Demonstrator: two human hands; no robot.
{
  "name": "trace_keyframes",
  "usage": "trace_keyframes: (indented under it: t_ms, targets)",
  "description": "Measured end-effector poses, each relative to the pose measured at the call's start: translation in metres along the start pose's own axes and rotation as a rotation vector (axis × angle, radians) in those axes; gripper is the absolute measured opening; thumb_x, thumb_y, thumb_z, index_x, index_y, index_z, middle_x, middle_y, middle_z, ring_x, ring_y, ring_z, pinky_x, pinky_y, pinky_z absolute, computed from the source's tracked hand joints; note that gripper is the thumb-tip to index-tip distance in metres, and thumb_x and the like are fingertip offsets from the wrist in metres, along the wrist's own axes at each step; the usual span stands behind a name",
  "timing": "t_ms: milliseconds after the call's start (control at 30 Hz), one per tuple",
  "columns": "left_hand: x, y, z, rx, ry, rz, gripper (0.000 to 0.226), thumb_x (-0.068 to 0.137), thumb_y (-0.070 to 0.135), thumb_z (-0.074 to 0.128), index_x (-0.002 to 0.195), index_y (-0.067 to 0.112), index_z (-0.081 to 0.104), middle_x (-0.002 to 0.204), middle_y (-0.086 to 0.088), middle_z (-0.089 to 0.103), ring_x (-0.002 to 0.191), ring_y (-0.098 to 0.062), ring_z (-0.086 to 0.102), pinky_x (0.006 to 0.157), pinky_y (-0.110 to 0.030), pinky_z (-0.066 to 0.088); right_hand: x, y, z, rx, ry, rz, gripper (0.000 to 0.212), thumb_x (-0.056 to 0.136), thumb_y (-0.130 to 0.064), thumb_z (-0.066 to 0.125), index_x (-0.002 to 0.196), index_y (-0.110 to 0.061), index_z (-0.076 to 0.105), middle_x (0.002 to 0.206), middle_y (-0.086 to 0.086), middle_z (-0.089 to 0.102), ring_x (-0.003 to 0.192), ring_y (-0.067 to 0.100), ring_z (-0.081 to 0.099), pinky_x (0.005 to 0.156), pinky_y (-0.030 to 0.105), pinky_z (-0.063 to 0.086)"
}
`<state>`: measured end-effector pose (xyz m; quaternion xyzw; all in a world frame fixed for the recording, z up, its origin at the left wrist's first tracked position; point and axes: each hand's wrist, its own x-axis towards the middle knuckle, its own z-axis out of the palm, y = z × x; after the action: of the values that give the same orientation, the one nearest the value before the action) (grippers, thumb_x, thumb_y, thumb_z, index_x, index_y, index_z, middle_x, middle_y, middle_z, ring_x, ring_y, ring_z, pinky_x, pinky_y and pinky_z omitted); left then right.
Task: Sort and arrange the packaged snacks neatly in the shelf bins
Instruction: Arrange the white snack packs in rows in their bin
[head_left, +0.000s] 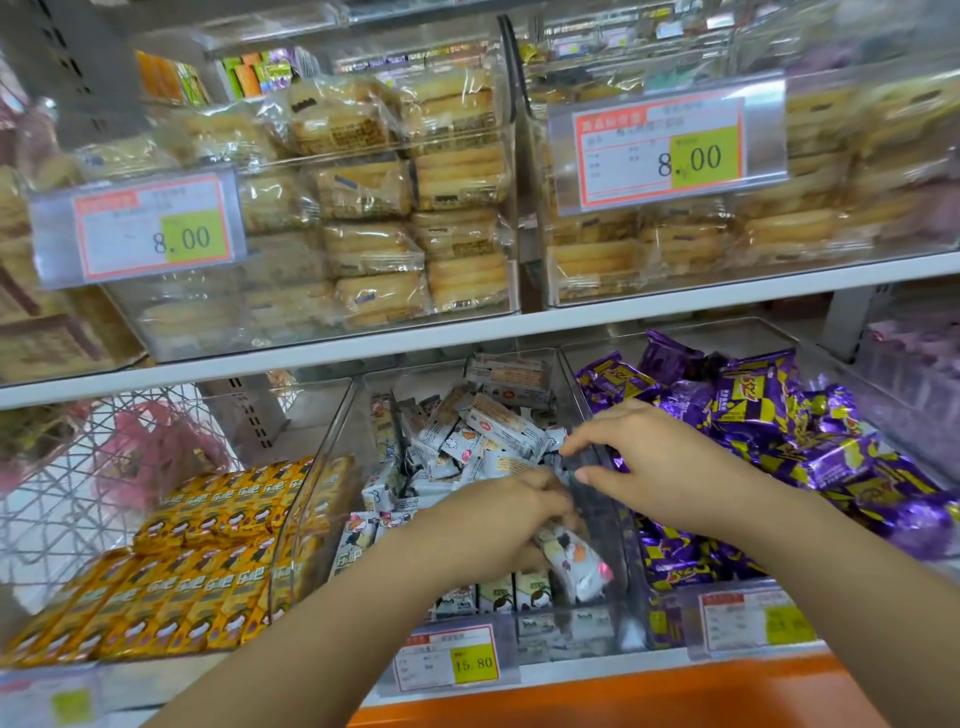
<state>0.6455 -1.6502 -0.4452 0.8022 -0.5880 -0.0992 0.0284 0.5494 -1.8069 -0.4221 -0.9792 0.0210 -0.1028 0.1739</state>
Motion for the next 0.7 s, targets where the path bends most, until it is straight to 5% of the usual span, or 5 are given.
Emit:
trace_keyframes:
  t_ms: [200,367,533,700]
  targets:
    - [-0.012,-0.011,-0.018,-0.357,0.289,-0.167,0.027,0.083,0.031,0.07,0.101,0.024,0.052,0.074,0.012,0.055,0.063,-0.003,0.05,0.053,-0.016,0.037,0.0,-0.001,-0.003,-0.015,0.009,-0.002,0.026,0.096,-0.027,0.05,0.12,-0.029,0.06,0.119,-0.014,0.059,0.118,0.01,0.043,0.097,0.029,0.039]
    - [-0.015,-0.012,-0.016,-0.636,0.389,-0.327,0.043,0.088,0.033,0.063,0.118,0.04,0.034,0.09,0.002,0.062,0.063,-0.013,0.065,0.057,-0.031,0.053,0.0,-0.002,-0.006,0.024,0.032,0.016,0.025,0.096,-0.026,0.05,0.118,-0.029,0.061,0.117,-0.013,0.06,0.108,0.007,0.051,0.09,0.023,0.041]
    - [-0.007,-0.011,-0.007,-0.87,0.164,-0.424,0.027,0.093,0.02,0.06,0.115,0.025,0.046,0.081,0.002,0.069,0.073,-0.011,0.071,0.063,-0.023,0.057,0.0,-0.003,-0.007,0.016,0.014,0.025,0.027,0.094,-0.028,0.054,0.121,-0.029,0.06,0.121,-0.015,0.057,0.116,0.006,0.045,0.093,0.023,0.036]
    - [-0.009,-0.02,-0.019,-0.852,0.0,-0.464,0.02,0.094,0.018,0.057,0.113,0.021,0.051,0.073,0.001,0.063,0.068,-0.008,0.066,0.065,-0.021,0.054,-0.001,-0.003,-0.007,0.021,0.003,0.037,0.027,0.094,-0.028,0.054,0.121,-0.03,0.059,0.125,-0.014,0.056,0.121,0.007,0.043,0.098,0.027,0.038]
